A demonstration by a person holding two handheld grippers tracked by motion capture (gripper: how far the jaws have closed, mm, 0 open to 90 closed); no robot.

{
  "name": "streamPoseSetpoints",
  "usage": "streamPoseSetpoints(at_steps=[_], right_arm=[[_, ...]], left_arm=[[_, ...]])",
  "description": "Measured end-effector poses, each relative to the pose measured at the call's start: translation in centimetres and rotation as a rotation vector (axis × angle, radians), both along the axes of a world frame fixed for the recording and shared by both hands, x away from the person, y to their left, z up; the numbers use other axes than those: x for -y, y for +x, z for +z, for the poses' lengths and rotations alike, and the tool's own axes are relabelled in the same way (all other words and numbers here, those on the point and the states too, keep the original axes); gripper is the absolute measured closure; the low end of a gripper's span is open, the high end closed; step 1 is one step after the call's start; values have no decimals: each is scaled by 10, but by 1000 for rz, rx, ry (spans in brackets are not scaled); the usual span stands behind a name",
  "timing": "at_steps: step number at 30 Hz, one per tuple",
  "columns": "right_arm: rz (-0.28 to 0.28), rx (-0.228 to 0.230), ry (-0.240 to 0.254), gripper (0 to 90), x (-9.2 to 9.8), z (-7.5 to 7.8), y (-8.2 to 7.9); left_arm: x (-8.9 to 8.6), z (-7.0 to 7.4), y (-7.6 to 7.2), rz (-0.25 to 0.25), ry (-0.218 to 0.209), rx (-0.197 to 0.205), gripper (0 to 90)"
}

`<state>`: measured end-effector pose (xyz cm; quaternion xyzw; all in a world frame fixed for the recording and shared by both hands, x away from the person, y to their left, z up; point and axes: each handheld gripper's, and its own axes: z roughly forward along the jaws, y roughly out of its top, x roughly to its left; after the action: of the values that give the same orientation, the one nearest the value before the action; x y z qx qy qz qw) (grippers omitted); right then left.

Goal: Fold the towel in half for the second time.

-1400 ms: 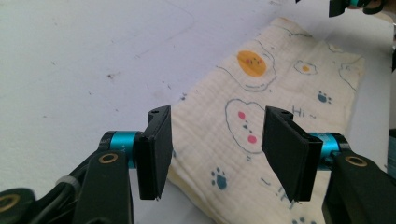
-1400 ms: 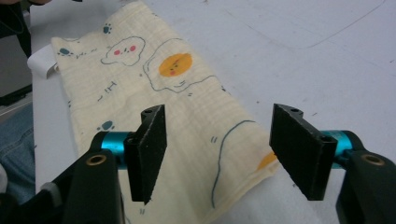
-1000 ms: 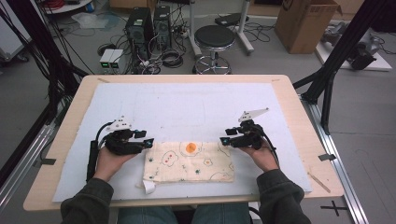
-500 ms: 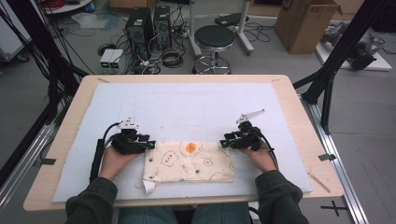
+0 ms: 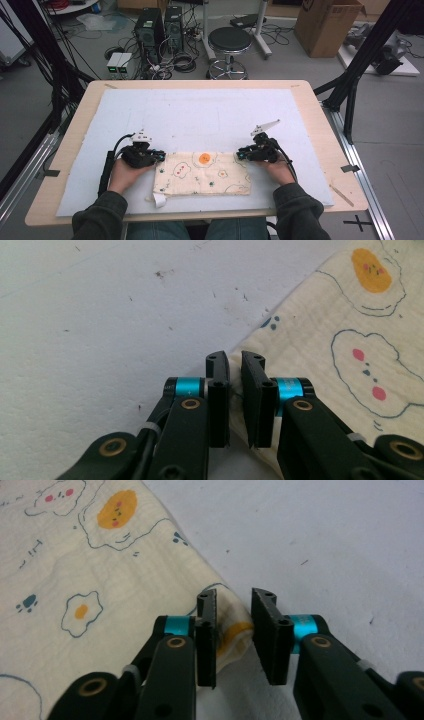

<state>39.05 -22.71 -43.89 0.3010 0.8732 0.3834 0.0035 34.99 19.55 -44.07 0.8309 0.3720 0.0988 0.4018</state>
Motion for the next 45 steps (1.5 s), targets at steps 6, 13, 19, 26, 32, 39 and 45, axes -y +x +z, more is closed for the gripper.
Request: streamPoseSetpoints(at_steps=[6, 13, 19, 26, 32, 39, 45], right_arm=[[-2, -6, 20, 824, 3, -2, -3], [6, 16, 23, 846, 4, -1, -3], [17, 35, 32, 850, 3, 3, -2], [7, 36, 49, 850, 4, 10, 5], [-31, 27, 85, 850, 2, 14, 21], [-71, 17, 95, 850, -6, 21, 47], [-127, -13, 100, 850, -8, 9, 66]], left_arm=[[0, 1, -1, -4, 12, 6, 841], [-1, 2, -1, 16, 15, 20, 845], [-3, 8, -1, 35, 10, 49, 847], [-3, 15, 4, 61, -6, 83, 848], [-6, 20, 15, 94, -14, 93, 847], [-11, 28, 38, 159, -27, 114, 847], [-10, 16, 51, 190, -45, 103, 847]])
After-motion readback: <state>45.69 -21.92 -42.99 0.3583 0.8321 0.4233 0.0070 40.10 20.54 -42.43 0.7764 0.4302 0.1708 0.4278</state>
